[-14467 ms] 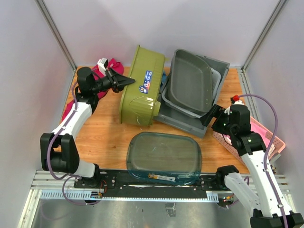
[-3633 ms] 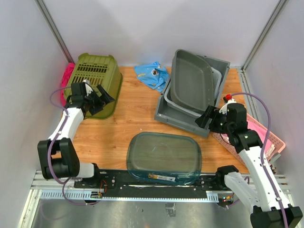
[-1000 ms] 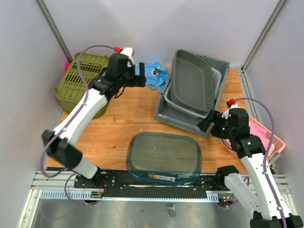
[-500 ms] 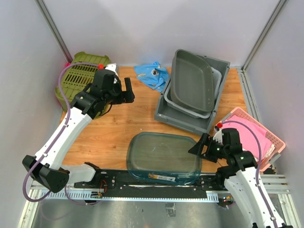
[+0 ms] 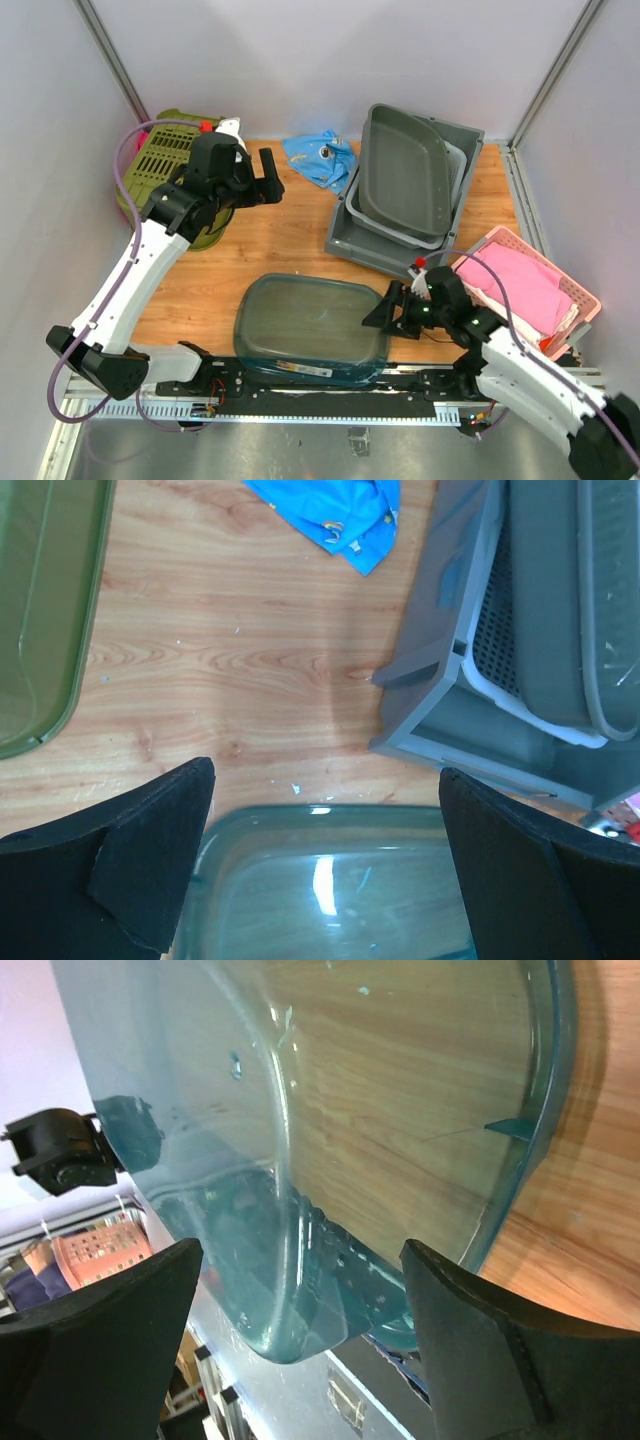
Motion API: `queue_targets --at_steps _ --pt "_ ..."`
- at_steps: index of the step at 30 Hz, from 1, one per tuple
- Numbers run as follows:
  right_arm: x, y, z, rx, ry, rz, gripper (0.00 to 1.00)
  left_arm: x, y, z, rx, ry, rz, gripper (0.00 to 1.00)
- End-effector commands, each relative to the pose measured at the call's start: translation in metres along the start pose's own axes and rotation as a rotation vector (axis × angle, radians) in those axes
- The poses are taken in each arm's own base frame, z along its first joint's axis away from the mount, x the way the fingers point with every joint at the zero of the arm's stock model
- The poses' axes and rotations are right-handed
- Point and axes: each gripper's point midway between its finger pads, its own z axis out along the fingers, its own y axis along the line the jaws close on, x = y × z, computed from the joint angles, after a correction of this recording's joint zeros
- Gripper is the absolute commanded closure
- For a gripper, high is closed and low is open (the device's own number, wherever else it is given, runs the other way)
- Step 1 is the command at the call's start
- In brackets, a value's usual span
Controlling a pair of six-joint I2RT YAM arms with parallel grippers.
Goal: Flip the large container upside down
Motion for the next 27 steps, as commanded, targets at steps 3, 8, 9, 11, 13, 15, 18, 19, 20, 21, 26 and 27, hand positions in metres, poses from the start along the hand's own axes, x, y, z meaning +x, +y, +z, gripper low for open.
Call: queue_targets --at_steps 3,8,9,11,13,15,18,19,20,21,26,27 --pt "-0.028 0.059 0.039 -0.068 -0.052 -0.125 0.17 -0.02 -0.003 -0.016 0.015 -0.067 -0.019 0.01" --pt "-0.041 0.092 0.072 -0.083 -0.003 -0.203 0.17 -0.02 -0.003 -0.021 0.025 -0.073 -0.013 0.01" --pt "-0.041 0.099 0.078 -0.094 0.01 -0.217 0.17 -0.019 -0.003 -0.022 0.024 -0.074 -0.011 0.01" --pt "-0.041 0.109 0.093 -0.098 0.039 -0.237 0.17 -0.019 -0.001 -0.023 0.019 -0.078 -0.01 0.01" --pt "-0.038 0.122 0.107 -0.114 0.069 -0.257 0.17 -0.019 0.001 -0.024 0.011 -0.082 -0.007 0.01" --pt "-0.031 0.135 0.12 -0.143 0.109 -0.262 0.17 -0.02 0.002 -0.026 0.009 -0.087 -0.008 0.01" --pt "-0.023 0.157 0.139 -0.201 0.153 -0.261 0.18 -0.023 0.001 -0.028 0.008 -0.094 -0.008 0.01" --pt "-0.019 0.161 0.145 -0.213 0.173 -0.251 0.19 -0.024 0.001 -0.028 0.007 -0.097 -0.006 0.01" --pt "-0.016 0.166 0.15 -0.231 0.187 -0.246 0.19 -0.025 0.001 -0.029 0.006 -0.1 -0.007 0.01" --pt "-0.013 0.17 0.154 -0.248 0.2 -0.242 0.2 -0.025 0.002 -0.029 0.005 -0.1 -0.007 0.01" --pt "-0.013 0.181 0.169 -0.287 0.199 -0.206 0.2 -0.023 -0.001 -0.024 0.012 -0.085 -0.007 0.01" --pt "-0.013 0.183 0.173 -0.291 0.199 -0.205 0.2 -0.022 -0.001 -0.024 0.012 -0.084 -0.009 0.01"
